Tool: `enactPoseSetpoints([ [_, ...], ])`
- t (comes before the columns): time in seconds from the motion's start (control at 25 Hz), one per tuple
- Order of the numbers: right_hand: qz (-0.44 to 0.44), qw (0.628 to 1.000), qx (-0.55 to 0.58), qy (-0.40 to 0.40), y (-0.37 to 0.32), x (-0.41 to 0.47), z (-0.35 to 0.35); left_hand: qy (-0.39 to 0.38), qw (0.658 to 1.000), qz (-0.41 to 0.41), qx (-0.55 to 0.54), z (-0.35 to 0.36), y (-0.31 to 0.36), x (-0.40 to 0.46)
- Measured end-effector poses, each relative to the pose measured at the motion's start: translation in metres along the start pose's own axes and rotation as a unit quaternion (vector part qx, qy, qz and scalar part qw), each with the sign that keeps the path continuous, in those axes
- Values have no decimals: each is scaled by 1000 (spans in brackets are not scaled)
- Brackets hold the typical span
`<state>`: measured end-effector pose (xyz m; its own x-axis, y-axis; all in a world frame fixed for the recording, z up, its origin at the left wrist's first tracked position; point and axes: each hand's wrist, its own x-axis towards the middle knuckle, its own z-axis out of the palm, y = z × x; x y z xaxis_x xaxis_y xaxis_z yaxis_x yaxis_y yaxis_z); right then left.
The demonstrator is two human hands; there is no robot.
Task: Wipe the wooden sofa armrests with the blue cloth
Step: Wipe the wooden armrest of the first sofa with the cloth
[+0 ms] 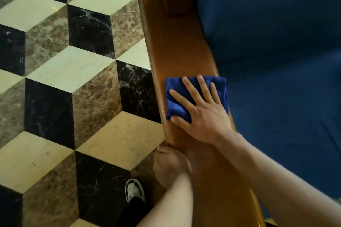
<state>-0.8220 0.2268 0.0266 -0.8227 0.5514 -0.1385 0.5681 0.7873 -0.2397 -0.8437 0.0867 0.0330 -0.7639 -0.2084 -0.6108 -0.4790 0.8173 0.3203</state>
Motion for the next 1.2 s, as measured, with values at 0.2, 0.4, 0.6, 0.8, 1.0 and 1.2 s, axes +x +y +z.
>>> enactPoseSetpoints([
  [0.2,310,948,75,17,-14,18,-5,-72,997,33,-8,2,-6,4],
  [0.4,399,912,86,53,-6,87,-7,-177,967,117,-142,-1,69,70],
  [0.6,367,927,57,42,-27,76,-2,-255,940,200,-107,-2,201,135],
  [0.8,276,961,19,14,-38,92,-2,-307,930,167,-115,-12,241,166],
  [1.0,276,960,24,28,-31,194,-13,-239,915,305,-110,-15,320,189],
  [1.2,108,993,-24,36,-49,72,7,-227,907,351,-46,-3,362,197],
])
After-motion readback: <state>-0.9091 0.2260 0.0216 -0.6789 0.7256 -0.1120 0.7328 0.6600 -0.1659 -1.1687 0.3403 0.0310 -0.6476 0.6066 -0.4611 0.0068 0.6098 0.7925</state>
